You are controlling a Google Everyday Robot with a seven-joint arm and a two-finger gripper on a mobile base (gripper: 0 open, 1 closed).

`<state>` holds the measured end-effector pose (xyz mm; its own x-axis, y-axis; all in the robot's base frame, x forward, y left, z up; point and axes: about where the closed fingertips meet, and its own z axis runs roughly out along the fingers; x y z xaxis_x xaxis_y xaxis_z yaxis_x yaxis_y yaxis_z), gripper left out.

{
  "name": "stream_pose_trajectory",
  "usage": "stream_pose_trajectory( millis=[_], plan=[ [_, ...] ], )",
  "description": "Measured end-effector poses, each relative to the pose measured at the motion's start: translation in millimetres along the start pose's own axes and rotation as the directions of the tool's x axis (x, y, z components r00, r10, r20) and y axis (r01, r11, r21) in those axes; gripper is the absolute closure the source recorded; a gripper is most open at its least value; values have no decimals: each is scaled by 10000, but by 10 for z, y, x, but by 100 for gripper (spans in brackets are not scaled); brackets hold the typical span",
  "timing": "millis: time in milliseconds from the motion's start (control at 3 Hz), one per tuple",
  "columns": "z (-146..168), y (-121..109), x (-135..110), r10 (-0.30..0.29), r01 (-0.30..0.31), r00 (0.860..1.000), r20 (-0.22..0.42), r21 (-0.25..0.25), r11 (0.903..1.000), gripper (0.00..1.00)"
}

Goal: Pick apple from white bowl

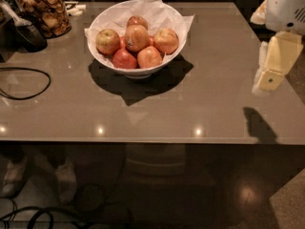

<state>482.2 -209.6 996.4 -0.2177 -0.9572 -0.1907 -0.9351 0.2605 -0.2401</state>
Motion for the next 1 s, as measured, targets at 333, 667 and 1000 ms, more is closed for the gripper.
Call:
stream_pose_trajectory(
  millis=[333, 667, 1000],
  plan=[
    [14, -165, -207, -481, 481, 9988, -4, 174, 9987, 0],
    [13, -207, -248, -506, 502, 9987, 104, 356, 9981, 0],
    [23, -242, -263, -457, 442, 9981, 416, 374, 9983, 0]
  ],
)
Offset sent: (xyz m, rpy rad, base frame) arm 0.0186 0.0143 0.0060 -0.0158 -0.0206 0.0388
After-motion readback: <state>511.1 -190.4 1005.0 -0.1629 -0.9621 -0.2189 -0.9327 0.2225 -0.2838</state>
